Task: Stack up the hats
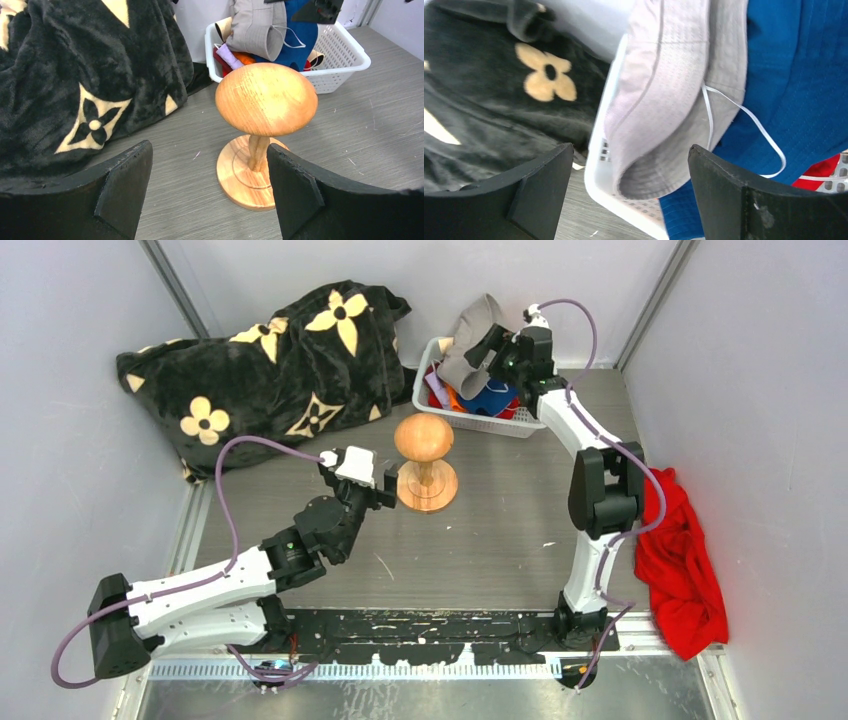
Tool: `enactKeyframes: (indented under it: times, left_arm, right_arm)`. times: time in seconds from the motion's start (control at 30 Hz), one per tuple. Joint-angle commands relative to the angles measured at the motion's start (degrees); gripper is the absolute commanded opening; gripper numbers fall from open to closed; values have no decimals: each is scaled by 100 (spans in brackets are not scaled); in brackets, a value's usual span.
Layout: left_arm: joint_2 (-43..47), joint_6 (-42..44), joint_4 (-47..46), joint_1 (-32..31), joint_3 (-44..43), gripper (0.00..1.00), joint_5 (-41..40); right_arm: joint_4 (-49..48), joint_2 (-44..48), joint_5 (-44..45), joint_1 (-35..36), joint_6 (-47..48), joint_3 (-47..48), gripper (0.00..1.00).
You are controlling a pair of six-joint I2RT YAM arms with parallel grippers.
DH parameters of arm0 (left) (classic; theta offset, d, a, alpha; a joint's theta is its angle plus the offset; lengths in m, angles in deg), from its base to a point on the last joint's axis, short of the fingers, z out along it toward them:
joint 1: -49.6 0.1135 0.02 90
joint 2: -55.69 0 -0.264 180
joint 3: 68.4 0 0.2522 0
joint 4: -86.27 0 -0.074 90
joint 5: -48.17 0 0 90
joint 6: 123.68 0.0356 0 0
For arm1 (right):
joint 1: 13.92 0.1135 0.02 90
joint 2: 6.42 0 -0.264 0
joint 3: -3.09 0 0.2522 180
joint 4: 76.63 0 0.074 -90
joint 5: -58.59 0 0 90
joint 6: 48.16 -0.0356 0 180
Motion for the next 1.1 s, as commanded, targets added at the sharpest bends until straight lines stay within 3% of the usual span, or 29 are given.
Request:
enactKeyframes:
  times: [0.0, 0.87, 0.97, 1.07]
  left_arm:
    - [81, -129, -159, 48, -47, 84, 31]
    - [106, -194, -30, 279, -18, 84, 128]
    - [117, -207, -30, 324, 8, 84, 141]
    - [119, -241, -31, 385, 30, 84, 177]
  right_arm:
    - [-267, 592, 30, 48, 88, -92, 89]
    - [-575, -152, -343, 471, -274, -61, 86]
    - [-702, -279, -363, 490, -323, 10, 79]
    - [-863, -426, -347, 488, -328, 153, 58]
